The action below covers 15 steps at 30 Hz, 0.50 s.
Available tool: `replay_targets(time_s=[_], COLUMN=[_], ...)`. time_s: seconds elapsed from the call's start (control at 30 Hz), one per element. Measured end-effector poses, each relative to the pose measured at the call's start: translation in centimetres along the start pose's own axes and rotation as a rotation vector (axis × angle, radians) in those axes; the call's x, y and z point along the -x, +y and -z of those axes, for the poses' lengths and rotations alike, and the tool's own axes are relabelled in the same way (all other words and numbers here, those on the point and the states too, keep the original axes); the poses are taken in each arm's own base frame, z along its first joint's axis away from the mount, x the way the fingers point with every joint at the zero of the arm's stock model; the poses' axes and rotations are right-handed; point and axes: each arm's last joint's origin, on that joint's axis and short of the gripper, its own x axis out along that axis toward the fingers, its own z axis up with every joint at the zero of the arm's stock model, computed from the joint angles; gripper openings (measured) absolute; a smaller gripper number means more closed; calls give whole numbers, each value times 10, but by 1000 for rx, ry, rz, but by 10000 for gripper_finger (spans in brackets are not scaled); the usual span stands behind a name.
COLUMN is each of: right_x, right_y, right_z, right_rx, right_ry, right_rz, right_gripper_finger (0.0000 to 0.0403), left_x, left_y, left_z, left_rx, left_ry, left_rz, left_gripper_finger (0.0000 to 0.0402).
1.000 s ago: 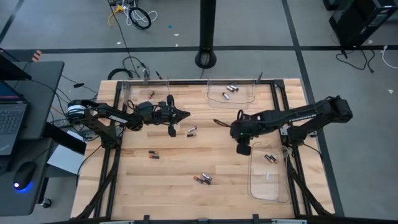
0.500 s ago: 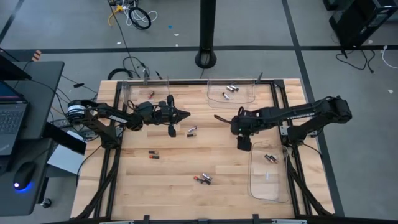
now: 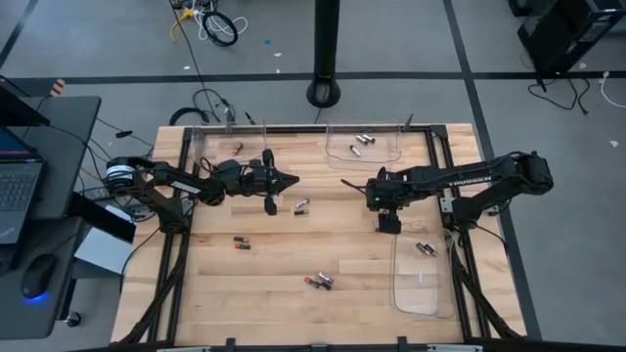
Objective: Sort batteries
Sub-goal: Adjust the bottom right transparent bin
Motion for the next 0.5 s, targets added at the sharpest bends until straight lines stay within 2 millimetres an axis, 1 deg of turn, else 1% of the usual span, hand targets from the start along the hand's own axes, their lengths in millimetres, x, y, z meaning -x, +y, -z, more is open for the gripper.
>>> replay_targets(time_s=[0.1, 0.3, 0.4, 0.5], right_x=[-6, -33, -41, -45], right_y=[1, 3, 4, 5], right_z=[-1, -3, -5, -5], right_rx=[19, 81, 100, 117], right_ry=[34, 167, 212, 239], right_rz=[-17, -27, -43, -54], right_gripper_finger=[300, 305, 307, 308], left_x=[0, 0, 0, 0], left_y=[0, 0, 0, 0], left_z=[0, 0, 0, 0], left_rx=[0, -21, -20, -23], left_ry=[0, 0, 5, 4], left_rz=[0, 0, 0, 0], left_gripper_finger=[30, 30, 30, 30])
